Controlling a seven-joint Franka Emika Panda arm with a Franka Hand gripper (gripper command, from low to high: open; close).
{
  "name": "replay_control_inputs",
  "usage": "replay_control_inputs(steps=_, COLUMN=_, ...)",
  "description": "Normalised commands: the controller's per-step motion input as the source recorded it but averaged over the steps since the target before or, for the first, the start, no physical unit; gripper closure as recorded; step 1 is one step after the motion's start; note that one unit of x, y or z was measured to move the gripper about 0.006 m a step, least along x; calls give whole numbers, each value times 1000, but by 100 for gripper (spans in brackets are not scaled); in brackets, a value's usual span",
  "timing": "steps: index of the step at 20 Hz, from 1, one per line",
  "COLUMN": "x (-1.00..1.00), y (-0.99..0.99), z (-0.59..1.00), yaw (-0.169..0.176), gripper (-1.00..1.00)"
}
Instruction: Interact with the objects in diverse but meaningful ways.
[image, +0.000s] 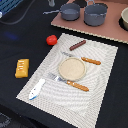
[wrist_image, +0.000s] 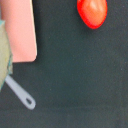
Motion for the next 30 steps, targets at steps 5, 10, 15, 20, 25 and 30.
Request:
replay_control_inputs(steps=5, x=-23, y=-406, z=-467, yaw=26, gripper=-100)
replay_control_inputs(steps=10, x=-58, y=-403, z=-478, yaw=90, gripper=-100)
replay_control_inputs(steps=15, x=-26, y=-230, z=-459, yaw=53, gripper=-100)
replay_control_inputs(steps=20, x=-75, y=-31, z=-489, yaw=12, gripper=-100)
replay_control_inputs(steps=25, x=-374, y=11, z=-497, yaw=40, gripper=-100)
replay_control_inputs(steps=30, x=-295, y=1, z=-345, yaw=66, gripper=-100)
